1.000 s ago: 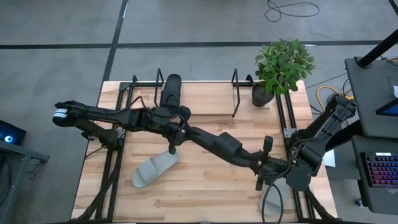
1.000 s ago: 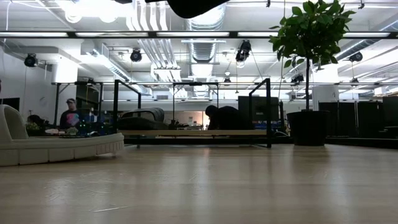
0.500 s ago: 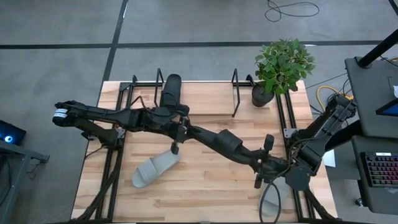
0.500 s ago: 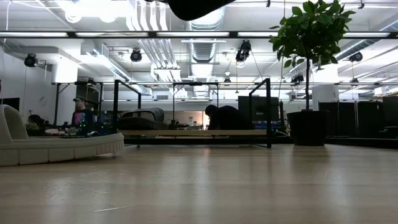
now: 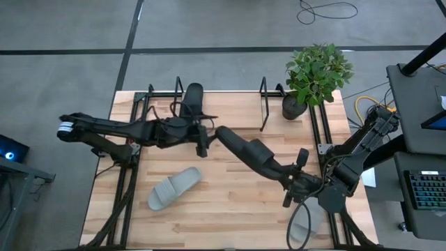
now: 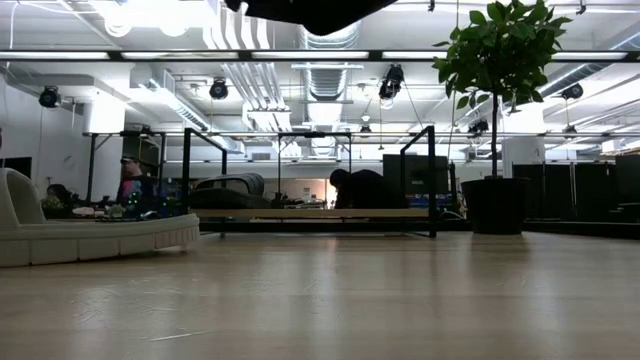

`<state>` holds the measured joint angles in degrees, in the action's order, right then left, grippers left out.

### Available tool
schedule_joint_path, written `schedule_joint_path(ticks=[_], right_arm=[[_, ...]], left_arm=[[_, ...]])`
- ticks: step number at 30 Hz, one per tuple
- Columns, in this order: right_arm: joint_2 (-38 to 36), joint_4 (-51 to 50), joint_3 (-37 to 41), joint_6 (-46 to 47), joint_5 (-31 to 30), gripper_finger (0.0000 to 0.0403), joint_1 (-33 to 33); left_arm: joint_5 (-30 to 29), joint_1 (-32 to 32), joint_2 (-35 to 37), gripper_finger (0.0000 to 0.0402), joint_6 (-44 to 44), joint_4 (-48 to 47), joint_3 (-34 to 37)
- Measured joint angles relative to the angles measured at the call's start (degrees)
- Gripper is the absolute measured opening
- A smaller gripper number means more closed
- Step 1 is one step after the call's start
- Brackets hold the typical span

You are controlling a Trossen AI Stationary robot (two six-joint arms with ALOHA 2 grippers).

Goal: Pick and place slides into the shelf
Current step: Put the black slipper on the shelf

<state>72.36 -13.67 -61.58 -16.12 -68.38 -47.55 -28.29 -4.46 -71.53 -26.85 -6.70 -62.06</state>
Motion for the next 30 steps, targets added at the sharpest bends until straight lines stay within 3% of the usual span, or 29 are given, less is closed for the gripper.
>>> schedule_joint_path(ticks=[4,11,21,30], right_arm=[[0.0,-1.3,0.0,0.6,-2.1,0.0034,0.4],[0.3,-4.1,0.6,1.8,-3.2,0.0034,4.4],[6.9,-3.6,-1.3,-0.5,-0.9,0.0034,13.3],[17.9,-3.6,-7.2,-5.0,-4.3,0.0034,18.9]], left_arm=[[-1.4,0.0,2.9,0.0292,5.7,-2.1,0.0],[-1.4,-1.2,9.8,0.0292,27.3,-2.1,3.3],[-2.0,-4.7,16.4,0.0292,29.5,13.2,18.5],[-2.7,-5.3,22.3,0.0292,32.4,16.8,22.8]])
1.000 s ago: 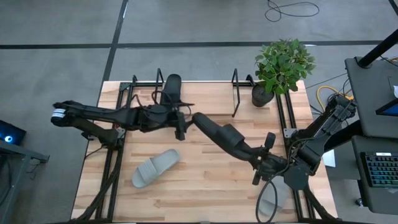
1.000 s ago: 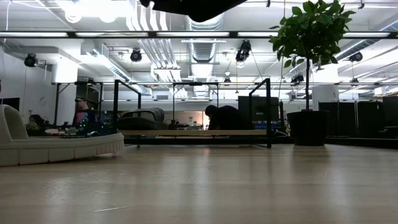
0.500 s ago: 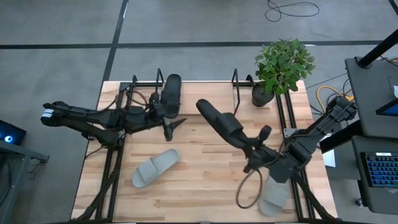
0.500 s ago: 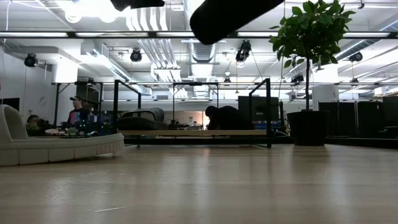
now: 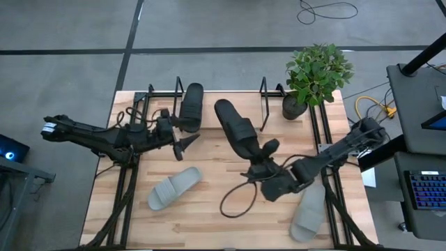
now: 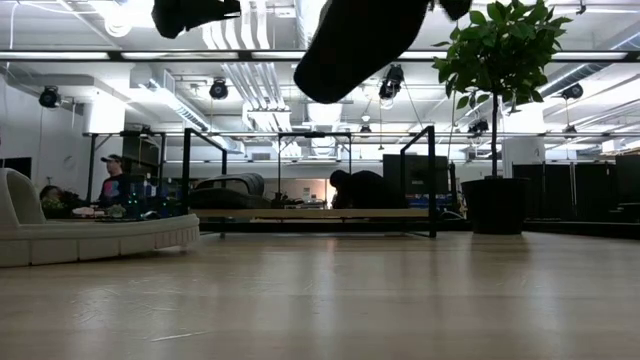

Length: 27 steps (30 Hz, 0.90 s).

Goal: Pick and place slides into the shelf
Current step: Put the black slipper on the shelf

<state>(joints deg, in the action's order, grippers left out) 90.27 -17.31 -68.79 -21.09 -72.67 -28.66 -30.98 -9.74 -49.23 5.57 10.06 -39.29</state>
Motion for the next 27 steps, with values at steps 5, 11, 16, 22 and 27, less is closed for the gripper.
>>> schedule_joint_path(ticks=[5,11,16,22,27], right_arm=[[5.7,-0.2,-3.5,-1.0,-2.1,0.0034,1.9],[10.9,-0.5,-7.1,-2.0,-2.6,0.0034,4.1],[14.0,-0.4,-9.2,-2.1,-2.4,0.0034,6.4],[17.4,-0.4,-10.7,-1.4,-2.2,0.0034,9.7],[20.3,-0.4,-12.6,-1.8,-2.0,0.0034,12.2]], left_arm=[[0.1,-0.1,1.0,0.0293,-0.2,4.4,1.5],[1.6,-0.2,3.4,0.0293,-0.1,4.4,2.1],[4.0,-1.0,5.8,0.0293,0.1,1.5,2.2],[4.3,-2.1,7.1,0.0293,0.1,1.4,2.8],[4.3,-2.1,7.9,0.0293,-0.5,1.5,3.1]])
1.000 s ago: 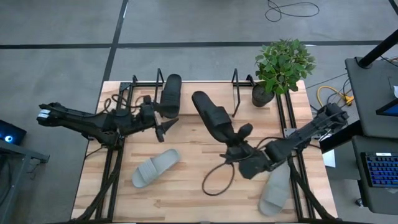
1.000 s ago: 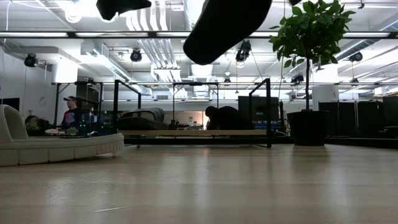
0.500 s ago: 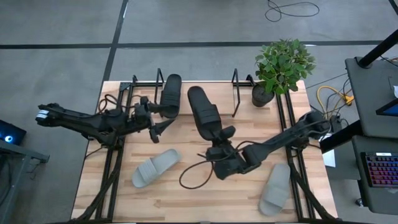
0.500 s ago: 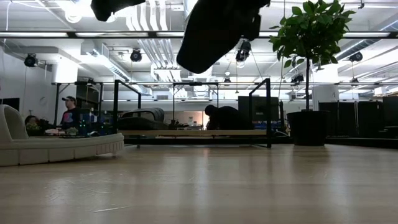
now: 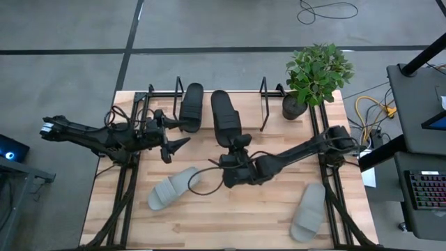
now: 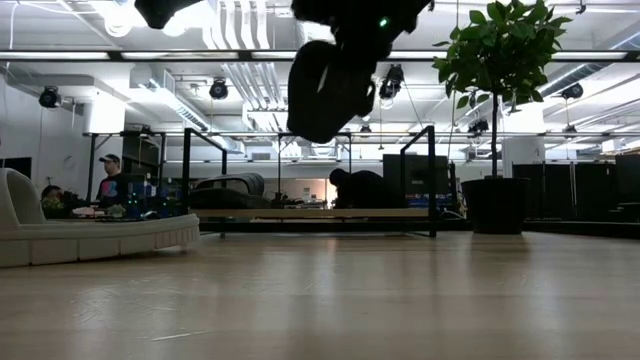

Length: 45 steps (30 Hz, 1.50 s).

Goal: Pick and place slides into the shelf
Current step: Put the black slipper on the shelf

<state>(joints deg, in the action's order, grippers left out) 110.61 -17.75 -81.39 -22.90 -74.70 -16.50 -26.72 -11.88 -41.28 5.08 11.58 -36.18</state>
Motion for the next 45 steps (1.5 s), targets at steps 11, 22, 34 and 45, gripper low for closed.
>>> schedule_joint_path(ticks=[11,22,34,45], right_arm=[[6.1,0.0,-4.5,-2.2,2.5,0.0034,3.8],[8.1,1.6,-4.6,3.6,7.5,0.0034,7.9],[14.4,13.9,-4.6,-10.0,4.3,0.0034,8.6],[14.4,17.2,-4.6,-12.1,7.3,0.0034,10.9]], left_arm=[[-0.2,0.0,0.1,0.0293,-2.0,-0.1,0.0],[-0.2,0.0,0.1,0.0293,-2.5,-0.2,0.0],[-0.1,0.0,0.1,0.0293,-2.7,-0.6,0.0],[-0.1,0.0,0.2,0.0293,-2.8,-0.6,0.0]])
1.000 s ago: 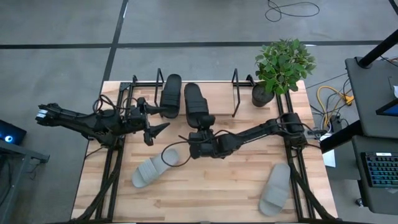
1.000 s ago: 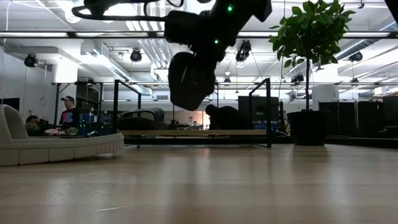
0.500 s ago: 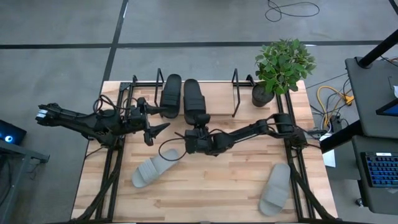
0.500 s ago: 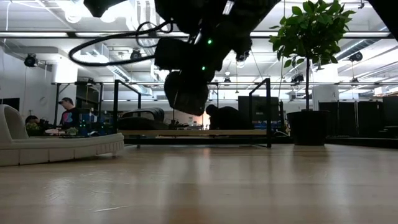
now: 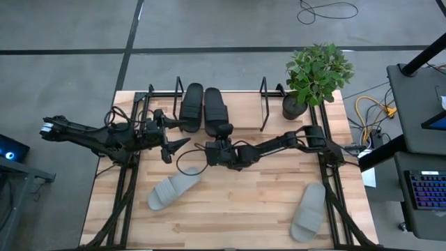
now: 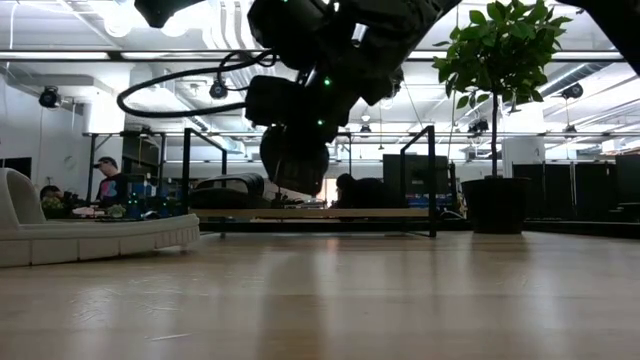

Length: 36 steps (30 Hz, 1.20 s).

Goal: Pick and place slides into the shelf
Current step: Put the black slipper on the shelf

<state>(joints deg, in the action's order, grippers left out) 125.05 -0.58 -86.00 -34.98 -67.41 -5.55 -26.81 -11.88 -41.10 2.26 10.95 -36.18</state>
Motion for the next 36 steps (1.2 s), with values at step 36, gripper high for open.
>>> schedule_joint_path(ticks=[36], right_arm=[[6.8,3.0,0.0,-2.1,1.7,0.0034,4.1]], left_arm=[[0.0,0.0,-0.1,0.0293,-0.1,-0.5,0.0]])
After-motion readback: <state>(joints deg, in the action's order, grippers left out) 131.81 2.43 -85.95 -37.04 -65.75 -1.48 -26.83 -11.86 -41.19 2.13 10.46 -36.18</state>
